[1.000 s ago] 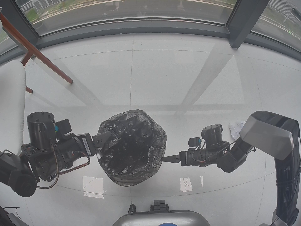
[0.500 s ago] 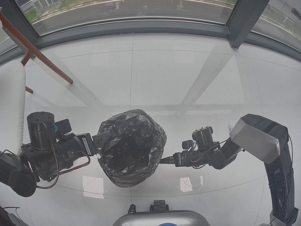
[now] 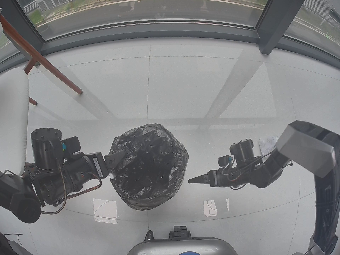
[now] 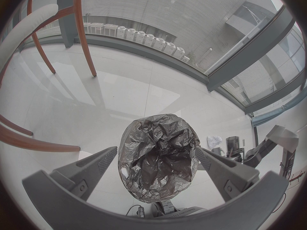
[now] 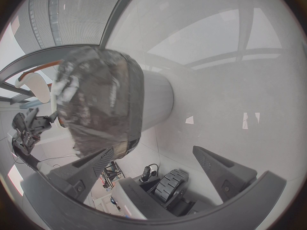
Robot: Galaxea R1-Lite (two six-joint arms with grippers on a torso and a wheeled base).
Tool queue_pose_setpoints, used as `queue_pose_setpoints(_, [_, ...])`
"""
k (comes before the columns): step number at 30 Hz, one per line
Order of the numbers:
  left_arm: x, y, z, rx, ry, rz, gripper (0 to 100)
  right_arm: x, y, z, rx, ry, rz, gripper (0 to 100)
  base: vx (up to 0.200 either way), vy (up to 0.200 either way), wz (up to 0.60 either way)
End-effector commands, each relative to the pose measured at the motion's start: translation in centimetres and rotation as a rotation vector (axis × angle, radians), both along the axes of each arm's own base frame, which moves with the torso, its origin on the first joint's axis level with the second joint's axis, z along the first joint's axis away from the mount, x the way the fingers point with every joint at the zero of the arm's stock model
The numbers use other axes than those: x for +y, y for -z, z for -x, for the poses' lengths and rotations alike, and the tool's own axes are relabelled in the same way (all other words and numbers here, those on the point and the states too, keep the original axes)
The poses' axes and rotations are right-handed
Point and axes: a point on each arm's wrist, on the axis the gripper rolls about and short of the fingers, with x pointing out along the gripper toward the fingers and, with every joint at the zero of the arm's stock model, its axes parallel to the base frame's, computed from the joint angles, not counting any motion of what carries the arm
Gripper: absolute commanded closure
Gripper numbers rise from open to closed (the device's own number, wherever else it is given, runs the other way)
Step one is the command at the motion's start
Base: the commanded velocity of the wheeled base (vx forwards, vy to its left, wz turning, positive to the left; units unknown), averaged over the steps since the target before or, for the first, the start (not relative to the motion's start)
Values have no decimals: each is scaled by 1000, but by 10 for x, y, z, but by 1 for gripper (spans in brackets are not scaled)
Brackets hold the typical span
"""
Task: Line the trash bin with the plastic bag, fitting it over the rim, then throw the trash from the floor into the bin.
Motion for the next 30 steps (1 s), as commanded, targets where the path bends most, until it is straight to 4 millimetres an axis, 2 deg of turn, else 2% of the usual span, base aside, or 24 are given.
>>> queue_pose_setpoints(1, [1, 2, 1, 6, -2, -2, 0, -58, -70, 27, -112, 100, -15, 0, 0, 0, 0])
queue_pose_setpoints(2, [1, 2, 1, 8, -2, -3, 0, -70, -76, 27, -132, 126, -10, 0, 0, 0, 0])
queue_pose_setpoints(3, [1, 2, 1, 8, -2, -3, 0, -74, -78, 27, -139, 133, -8, 0, 0, 0, 0])
queue_pose_setpoints(4, [1, 4, 2, 14, 0, -6, 0, -94, -83, 24, -166, 176, 5, 0, 0, 0, 0])
queue_pose_setpoints(5, [1, 4, 2, 14, 0, -6, 0, -95, -84, 24, -168, 179, 6, 0, 0, 0, 0])
queue_pose_setpoints(6, [1, 6, 4, 21, 1, -9, 0, -122, -86, 19, -200, 235, 32, 0, 0, 0, 0])
queue_pose_setpoints(10, [1, 7, 4, 28, 4, -13, 0, -176, -86, 14, -278, 340, 125, 0, 0, 0, 0])
queue_pose_setpoints(11, [1, 7, 5, 33, 4, -15, 0, -185, -85, 14, -286, 357, 142, 0, 0, 0, 0])
queue_pose_setpoints(12, [1, 9, 5, 51, 4, -23, 0, -202, -86, 13, -313, 387, 180, 0, 0, 0, 0])
queue_pose_setpoints(13, [1, 10, 5, 55, 4, -25, 0, -206, -86, 13, -322, 391, 189, 0, 0, 0, 0])
queue_pose_setpoints(14, [1, 11, 6, 69, 5, -30, 0, -224, -85, 11, -354, 408, 231, 0, 0, 0, 0])
queue_pose_setpoints(15, [1, 11, 6, 71, 7, -31, 0, -227, -85, 11, -357, 411, 238, 0, 0, 0, 0])
queue_pose_setpoints(16, [1, 12, 7, 80, 5, -36, 0, -242, -83, 9, -368, 428, 269, 0, 0, 0, 0])
queue_pose_setpoints(20, [2, 15, 8, 88, 4, -45, 0, -273, -75, 2, -402, 459, 342, 0, 0, 0, 0])
queue_pose_setpoints(21, [2, 15, 8, 90, 4, -45, 0, -275, -74, 1, -408, 460, 349, 0, 0, 0, 0])
queue_pose_setpoints(22, [2, 15, 8, 95, 4, -48, 0, -285, -66, -4, -419, 462, 395, 0, 0, 0, 0])
queue_pose_setpoints(26, [4, 21, 11, 129, 1, -61, 0, -293, -49, -17, -425, 450, 457, 0, 0, 0, 0])
queue_pose_setpoints(30, [8, 31, 22, 171, 2, -85, 0, -296, -47, -32, -447, 451, 463, 0, 0, 0, 0])
